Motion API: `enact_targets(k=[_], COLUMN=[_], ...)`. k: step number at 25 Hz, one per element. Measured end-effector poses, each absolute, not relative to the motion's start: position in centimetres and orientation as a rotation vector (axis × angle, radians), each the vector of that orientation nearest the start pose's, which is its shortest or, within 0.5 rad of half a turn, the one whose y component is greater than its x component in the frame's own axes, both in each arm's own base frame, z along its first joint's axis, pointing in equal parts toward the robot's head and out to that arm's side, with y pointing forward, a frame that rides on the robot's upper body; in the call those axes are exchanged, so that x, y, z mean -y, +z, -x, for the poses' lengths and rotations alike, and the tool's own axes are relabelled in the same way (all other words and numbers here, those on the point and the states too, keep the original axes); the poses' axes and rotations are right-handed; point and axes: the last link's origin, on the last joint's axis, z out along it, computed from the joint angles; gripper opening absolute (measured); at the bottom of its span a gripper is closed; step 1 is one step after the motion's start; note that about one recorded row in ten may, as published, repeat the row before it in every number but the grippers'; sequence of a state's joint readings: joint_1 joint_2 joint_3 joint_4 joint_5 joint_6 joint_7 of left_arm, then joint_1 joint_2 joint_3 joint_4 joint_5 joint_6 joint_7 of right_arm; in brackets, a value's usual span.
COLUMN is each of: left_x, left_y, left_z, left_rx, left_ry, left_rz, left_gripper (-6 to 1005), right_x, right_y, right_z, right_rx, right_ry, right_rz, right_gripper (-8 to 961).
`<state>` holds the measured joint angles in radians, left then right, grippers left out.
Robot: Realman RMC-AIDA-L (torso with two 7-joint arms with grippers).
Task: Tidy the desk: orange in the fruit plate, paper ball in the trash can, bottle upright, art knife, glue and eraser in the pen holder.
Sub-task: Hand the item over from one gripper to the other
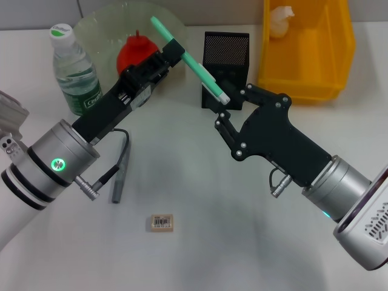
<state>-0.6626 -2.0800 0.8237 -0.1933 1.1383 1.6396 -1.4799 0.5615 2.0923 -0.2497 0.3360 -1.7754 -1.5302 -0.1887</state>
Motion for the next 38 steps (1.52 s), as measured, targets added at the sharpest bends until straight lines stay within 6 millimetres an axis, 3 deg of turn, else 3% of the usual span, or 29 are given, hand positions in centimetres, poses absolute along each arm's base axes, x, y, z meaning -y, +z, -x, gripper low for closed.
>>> enact_targets(k=[2,27,38], left_x=[-30.66,-30.69,-30.68], left_y=[-5.71,-5.68,-5.68], left_z=[22.43,22.48,22.34], left_rx=[1.573,1.571,1.564], left_ry=[-1.775,-1.774,-1.777], left_rz=[1.969,1.967,1.978], left_gripper=[186,185,186], right_x=[-26.85,-27.16,-27.13], right_y=[-9.69,-9.86,-9.79], right_z=[-21.51,-21.04,-21.04], right_rx=[0.115,0.101,0.102], right_ry=[0.994,1.002,1.005], right_rz=[2.087,2.083,2.079], right_gripper=[276,148,147])
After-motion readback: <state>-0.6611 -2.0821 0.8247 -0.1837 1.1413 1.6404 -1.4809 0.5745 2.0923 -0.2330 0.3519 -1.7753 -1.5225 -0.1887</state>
